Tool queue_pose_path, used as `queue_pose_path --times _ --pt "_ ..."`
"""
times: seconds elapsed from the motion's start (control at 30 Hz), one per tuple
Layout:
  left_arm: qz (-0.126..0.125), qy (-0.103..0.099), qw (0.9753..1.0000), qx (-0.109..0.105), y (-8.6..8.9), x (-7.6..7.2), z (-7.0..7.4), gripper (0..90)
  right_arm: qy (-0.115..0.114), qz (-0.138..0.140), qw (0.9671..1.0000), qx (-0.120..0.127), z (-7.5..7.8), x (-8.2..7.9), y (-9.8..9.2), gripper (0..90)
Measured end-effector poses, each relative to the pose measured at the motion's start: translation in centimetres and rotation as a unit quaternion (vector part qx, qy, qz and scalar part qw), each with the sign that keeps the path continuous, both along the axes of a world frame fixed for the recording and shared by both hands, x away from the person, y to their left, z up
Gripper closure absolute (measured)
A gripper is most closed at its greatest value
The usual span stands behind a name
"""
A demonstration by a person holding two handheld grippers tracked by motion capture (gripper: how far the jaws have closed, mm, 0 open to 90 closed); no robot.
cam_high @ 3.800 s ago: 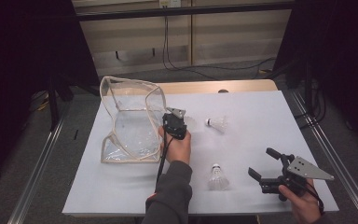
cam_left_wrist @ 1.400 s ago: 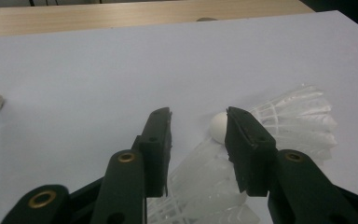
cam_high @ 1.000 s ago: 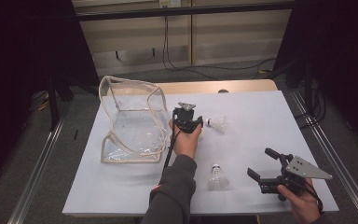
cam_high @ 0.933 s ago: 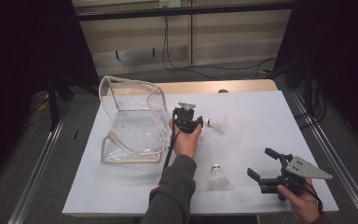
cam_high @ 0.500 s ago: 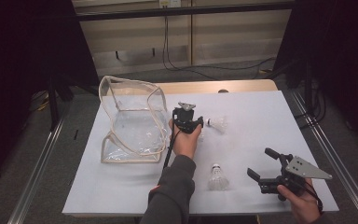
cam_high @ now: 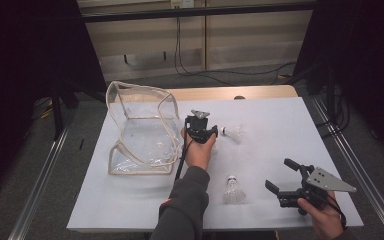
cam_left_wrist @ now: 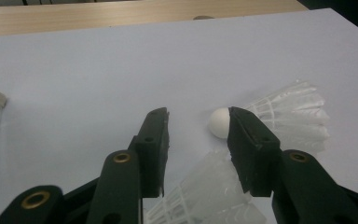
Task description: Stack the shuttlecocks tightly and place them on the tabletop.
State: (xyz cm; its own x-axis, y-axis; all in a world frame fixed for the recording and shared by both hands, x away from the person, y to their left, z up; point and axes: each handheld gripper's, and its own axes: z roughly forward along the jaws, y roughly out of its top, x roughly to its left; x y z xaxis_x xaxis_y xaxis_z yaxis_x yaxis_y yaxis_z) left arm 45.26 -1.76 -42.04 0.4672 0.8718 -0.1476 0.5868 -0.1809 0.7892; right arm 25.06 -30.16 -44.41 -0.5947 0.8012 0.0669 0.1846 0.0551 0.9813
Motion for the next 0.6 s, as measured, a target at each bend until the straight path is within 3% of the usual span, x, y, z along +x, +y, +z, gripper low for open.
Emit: queue_pose_path --times 0.6 --pt "0.006 -0.002 1.0 0.002 0.48 0.16 0.15 60.8 -0.001 0.0 1.0 0.0 0.0 0.01 0.0 1.6"
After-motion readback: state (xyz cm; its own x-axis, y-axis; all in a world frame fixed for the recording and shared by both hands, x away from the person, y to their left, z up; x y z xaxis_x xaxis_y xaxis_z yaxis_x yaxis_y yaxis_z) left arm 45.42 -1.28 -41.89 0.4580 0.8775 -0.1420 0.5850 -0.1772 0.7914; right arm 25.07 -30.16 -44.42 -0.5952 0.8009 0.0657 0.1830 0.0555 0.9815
